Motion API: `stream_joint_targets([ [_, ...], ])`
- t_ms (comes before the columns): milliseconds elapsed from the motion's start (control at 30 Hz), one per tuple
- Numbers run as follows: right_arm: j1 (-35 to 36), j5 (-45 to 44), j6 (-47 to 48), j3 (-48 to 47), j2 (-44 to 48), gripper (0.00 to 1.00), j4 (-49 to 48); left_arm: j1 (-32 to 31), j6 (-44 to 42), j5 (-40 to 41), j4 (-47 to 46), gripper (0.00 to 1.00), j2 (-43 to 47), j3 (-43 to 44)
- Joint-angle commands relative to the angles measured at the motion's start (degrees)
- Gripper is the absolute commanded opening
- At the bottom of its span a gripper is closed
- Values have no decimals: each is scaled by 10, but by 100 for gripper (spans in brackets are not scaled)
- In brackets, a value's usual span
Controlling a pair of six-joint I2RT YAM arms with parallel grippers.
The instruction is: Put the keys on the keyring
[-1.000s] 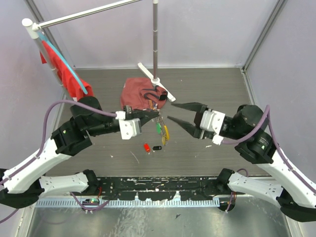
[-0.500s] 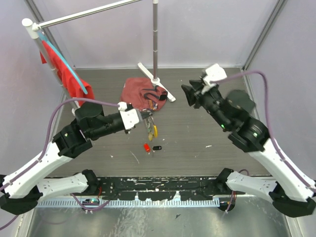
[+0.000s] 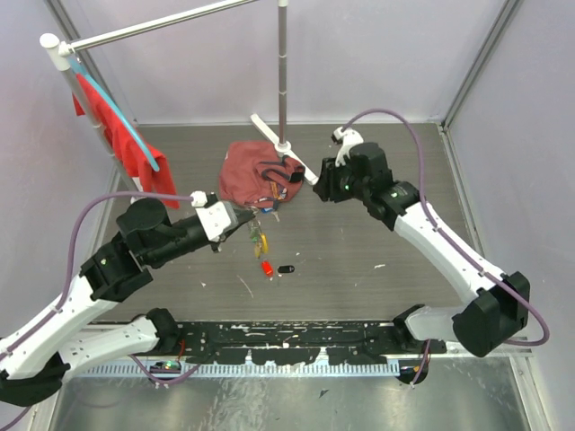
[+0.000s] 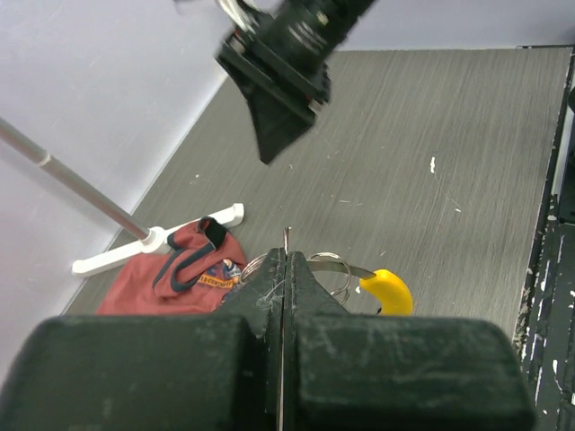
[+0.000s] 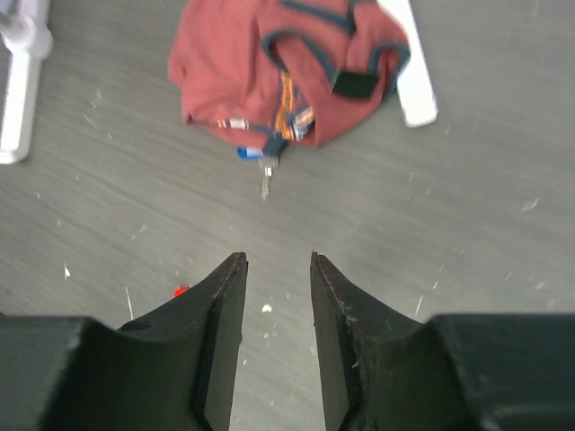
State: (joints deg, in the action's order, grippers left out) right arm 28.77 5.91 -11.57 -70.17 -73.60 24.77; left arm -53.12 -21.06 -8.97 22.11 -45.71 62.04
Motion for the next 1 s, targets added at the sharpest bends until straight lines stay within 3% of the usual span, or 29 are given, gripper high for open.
stream_joint_targets([
  [0, 39, -19, -106, 87, 21, 42, -68, 2, 9, 18, -10, 0, 21, -5],
  [200, 174, -127, -186, 191, 14, 46, -133, 2, 13, -4, -18, 0, 29, -12],
  [333, 231, -137, -216, 225, -5, 41, -176, 2, 11, -9, -18, 0, 38, -12],
  [467, 259, -131, -239, 249, -27, 33, -208, 2, 7, 0, -15, 0, 48, -12],
  [633, 285, -136, -251, 242, -81, 37, -224, 2, 4, 0, -10, 0, 51, -11],
  [967, 292, -136, -262, 214, -148, 36, -207, 2, 3, 0, -8, 0, 55, -11],
])
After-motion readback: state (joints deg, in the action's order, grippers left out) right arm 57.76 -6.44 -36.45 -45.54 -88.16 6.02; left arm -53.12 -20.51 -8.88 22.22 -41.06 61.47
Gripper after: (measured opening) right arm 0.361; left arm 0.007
